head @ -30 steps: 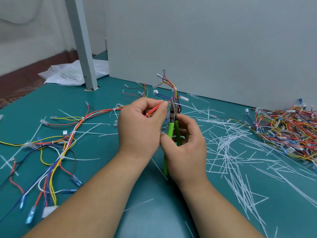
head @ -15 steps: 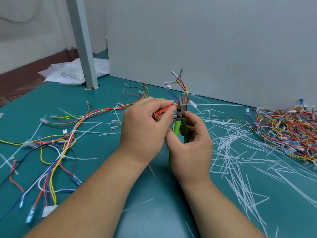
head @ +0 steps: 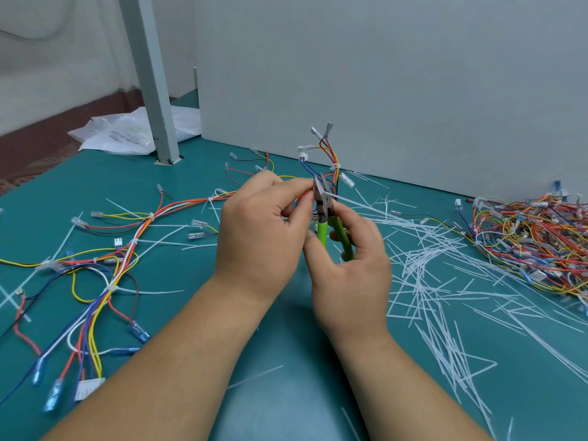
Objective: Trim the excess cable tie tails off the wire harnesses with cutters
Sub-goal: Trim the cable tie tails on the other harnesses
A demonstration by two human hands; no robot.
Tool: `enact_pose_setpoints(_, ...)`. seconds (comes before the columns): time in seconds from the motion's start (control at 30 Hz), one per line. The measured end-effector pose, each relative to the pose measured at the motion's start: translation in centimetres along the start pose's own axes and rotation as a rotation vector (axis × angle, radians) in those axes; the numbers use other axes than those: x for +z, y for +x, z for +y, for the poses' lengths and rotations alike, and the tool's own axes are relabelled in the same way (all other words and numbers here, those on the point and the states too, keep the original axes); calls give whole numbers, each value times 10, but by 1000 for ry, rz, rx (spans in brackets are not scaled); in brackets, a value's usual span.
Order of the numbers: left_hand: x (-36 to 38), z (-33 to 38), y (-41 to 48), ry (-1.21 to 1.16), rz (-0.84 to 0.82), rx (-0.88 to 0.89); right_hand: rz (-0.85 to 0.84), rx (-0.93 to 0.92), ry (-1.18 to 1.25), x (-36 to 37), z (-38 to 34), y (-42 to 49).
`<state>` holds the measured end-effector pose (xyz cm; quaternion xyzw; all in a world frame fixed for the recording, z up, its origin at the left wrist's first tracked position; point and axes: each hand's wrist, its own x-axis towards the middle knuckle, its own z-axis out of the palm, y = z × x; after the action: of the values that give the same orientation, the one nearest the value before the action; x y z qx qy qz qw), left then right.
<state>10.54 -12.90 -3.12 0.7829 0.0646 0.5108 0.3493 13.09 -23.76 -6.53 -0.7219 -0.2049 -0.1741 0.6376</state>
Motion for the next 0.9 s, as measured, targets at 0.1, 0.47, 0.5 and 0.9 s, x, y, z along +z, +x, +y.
enact_pose_setpoints(0.1,0,0,0,-2,-1,4,10,35,10,1,-1,0)
enact_pose_setpoints(0.47,0,0,0,52,-59,41,11,53,9,1,1,2)
enact_pose_setpoints(0.5,0,0,0,47,-54,32,7,60,23,2,1,2)
enact_pose_setpoints(0.9,2,2,1,-495,-93,-380,17,260,394,-2,5,10)
